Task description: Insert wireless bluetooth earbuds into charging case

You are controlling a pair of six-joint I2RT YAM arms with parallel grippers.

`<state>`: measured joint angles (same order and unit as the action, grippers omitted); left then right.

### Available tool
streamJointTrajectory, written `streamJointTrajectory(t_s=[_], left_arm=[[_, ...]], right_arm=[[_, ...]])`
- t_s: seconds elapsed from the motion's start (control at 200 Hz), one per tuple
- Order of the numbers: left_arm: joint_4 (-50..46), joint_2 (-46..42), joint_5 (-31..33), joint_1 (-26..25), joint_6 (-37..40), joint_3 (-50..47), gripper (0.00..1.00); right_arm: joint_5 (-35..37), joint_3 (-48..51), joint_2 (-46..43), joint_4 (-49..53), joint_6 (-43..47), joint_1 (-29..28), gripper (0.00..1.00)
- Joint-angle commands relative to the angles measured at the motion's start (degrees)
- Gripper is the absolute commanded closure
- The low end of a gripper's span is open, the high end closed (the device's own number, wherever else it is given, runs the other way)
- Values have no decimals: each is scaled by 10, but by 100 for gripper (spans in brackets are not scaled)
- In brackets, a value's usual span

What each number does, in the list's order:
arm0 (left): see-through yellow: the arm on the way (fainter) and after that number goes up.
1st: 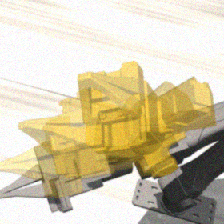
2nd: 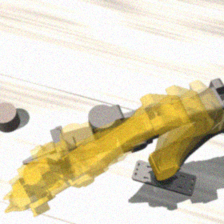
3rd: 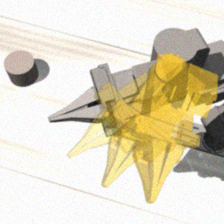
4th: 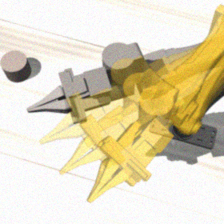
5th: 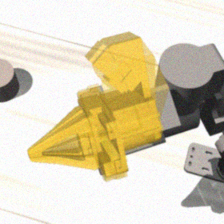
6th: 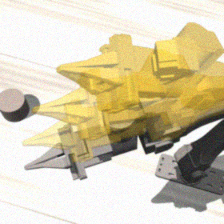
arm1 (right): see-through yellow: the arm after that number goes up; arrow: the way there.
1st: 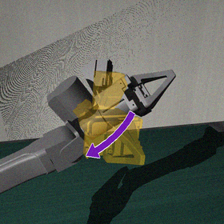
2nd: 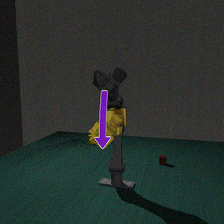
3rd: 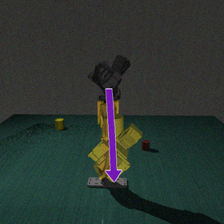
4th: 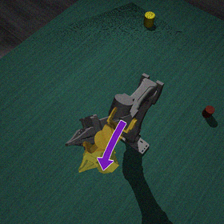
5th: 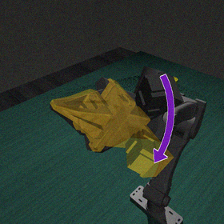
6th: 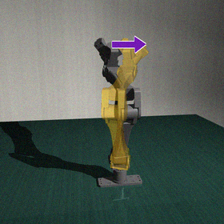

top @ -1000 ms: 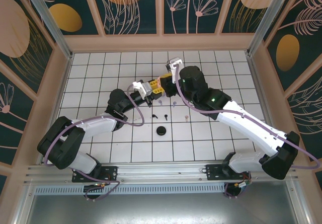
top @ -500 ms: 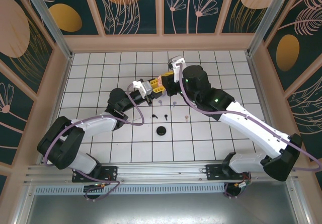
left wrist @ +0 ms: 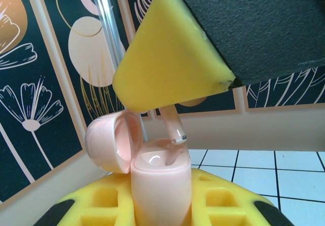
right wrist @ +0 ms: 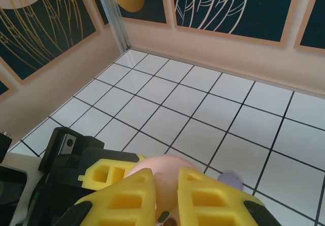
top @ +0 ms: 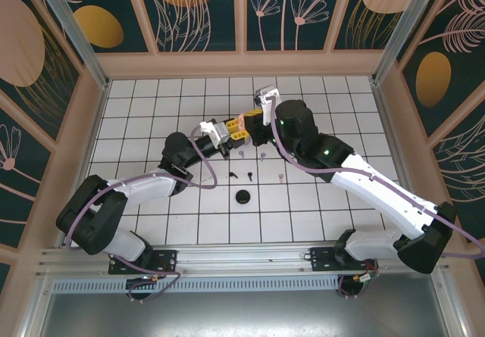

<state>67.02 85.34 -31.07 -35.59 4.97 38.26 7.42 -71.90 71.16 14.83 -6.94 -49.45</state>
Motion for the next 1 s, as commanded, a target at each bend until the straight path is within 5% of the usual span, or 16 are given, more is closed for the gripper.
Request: streamJointTrajectory(t_s=[0.0,0.996], left_arm=[[12,-11,-13,-3,9,14,100],[16,-10,-11,-5,2,20,100]], right_arm=[[1,5,2,-13,-7,7,86],[-41,17,9,32,4,7,89]])
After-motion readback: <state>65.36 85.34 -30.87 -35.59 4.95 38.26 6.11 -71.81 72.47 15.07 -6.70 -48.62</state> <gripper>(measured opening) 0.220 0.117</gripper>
